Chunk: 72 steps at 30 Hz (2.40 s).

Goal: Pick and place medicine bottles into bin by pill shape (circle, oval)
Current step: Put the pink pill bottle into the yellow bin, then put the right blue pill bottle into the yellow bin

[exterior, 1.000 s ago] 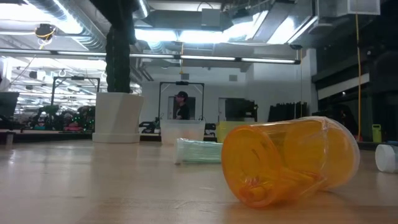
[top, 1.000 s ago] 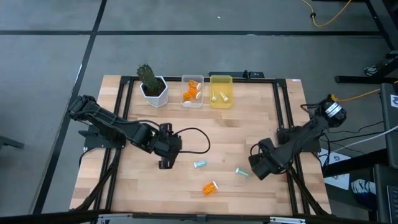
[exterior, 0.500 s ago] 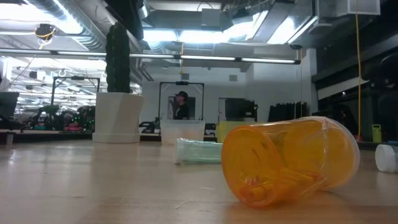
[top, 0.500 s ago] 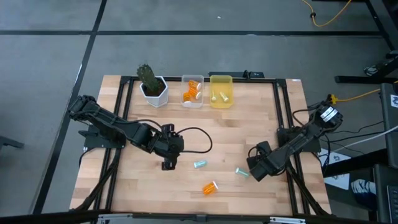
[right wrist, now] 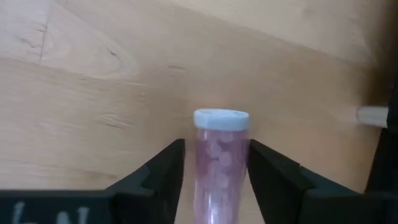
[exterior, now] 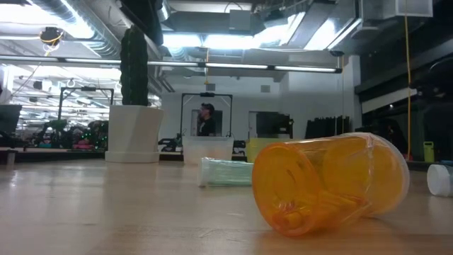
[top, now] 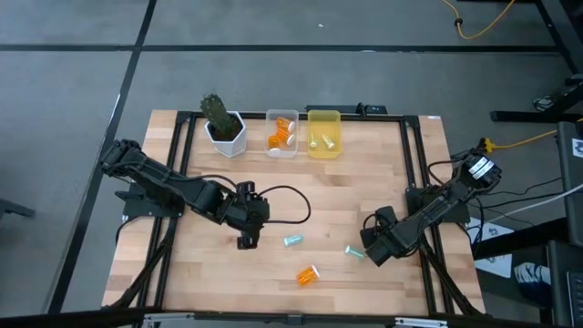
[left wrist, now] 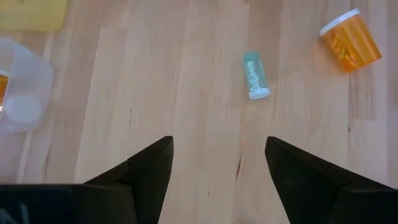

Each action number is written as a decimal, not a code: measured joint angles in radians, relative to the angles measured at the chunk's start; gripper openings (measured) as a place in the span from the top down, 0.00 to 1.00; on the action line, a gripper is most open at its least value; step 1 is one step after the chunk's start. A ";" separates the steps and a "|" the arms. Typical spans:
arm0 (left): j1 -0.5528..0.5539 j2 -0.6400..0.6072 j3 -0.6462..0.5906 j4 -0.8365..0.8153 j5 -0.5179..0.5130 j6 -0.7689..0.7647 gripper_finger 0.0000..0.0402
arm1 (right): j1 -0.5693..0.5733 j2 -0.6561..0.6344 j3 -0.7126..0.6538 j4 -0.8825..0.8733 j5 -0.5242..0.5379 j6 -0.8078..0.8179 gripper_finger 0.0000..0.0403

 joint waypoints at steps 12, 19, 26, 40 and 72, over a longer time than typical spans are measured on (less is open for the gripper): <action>0.000 0.000 0.000 0.003 -0.001 -0.001 0.38 | -0.001 -0.001 0.002 0.047 0.281 -0.001 0.76; 0.000 0.000 0.000 0.014 -0.001 0.006 0.38 | -0.063 -0.001 0.002 0.061 0.566 -0.040 0.74; 0.000 0.000 0.000 0.022 -0.002 0.009 0.38 | -0.227 -0.012 0.003 0.112 0.679 -0.271 0.74; 0.000 0.000 0.000 0.018 -0.002 0.010 0.38 | -0.711 -0.206 0.003 0.840 0.499 -1.455 0.74; 0.000 0.000 0.000 0.018 -0.002 0.009 0.38 | -1.116 -0.288 0.003 1.074 -0.233 -1.620 0.51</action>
